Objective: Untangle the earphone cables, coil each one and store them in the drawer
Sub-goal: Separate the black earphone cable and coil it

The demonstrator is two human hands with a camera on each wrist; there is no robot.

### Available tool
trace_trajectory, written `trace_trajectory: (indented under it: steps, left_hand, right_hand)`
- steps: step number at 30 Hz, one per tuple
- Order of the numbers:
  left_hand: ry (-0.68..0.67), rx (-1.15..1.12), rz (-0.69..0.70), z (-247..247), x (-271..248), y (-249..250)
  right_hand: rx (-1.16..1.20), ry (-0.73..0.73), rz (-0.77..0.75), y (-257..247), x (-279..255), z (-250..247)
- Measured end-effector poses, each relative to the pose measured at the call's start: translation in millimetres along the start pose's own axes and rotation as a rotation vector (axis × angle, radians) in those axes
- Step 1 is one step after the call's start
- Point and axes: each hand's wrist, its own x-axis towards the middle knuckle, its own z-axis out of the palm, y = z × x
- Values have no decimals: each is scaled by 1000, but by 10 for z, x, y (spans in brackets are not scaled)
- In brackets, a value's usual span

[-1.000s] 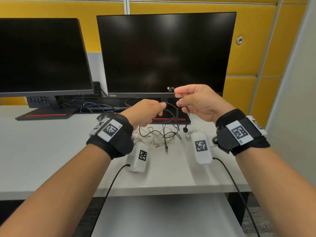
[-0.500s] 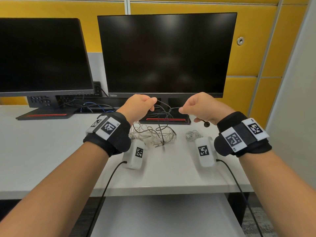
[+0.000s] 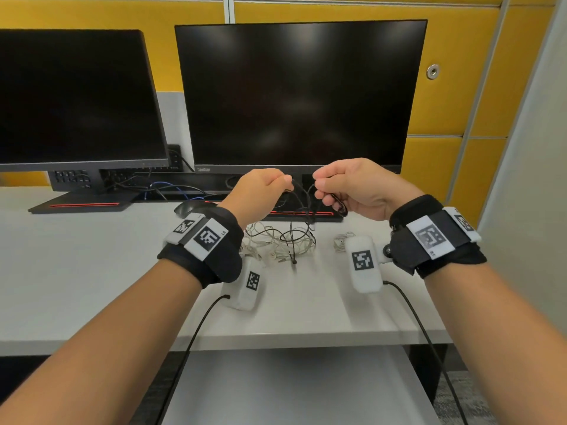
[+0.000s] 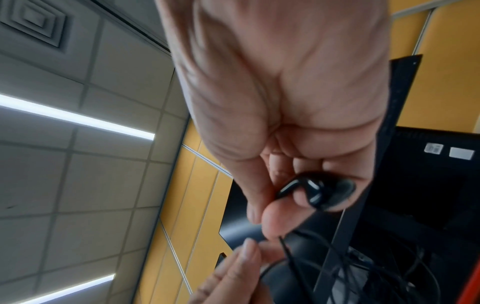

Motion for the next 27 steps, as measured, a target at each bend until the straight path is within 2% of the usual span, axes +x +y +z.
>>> trace_trajectory:
  steps: [6,8,12,15,18,24,27]
  left_hand:
    - [-16,-23,172,36,-42,131]
    - [-10,-64,197,42,-53,143]
    - [-73,-287,68,41,-70,122]
    - [-150,-251,-10,35,-75,134]
    - [-198,-190,-8,42,-70,168]
    - [22,-89,129,35,-37,113]
    - [83,-193,143,51,-35,115]
  right_hand:
    - [14,-95,23,-19,13,99]
    - [-1,-82,19,-10,11,101]
    - [-77,42,-55,0,32,104]
    - [-68,46,-111,-17,48,115]
    - [-78,-11,-137,-51,28,126]
    - [-134,-21,-120,-44,-6,90]
    - [-203,-63,-97,-38,-12,81]
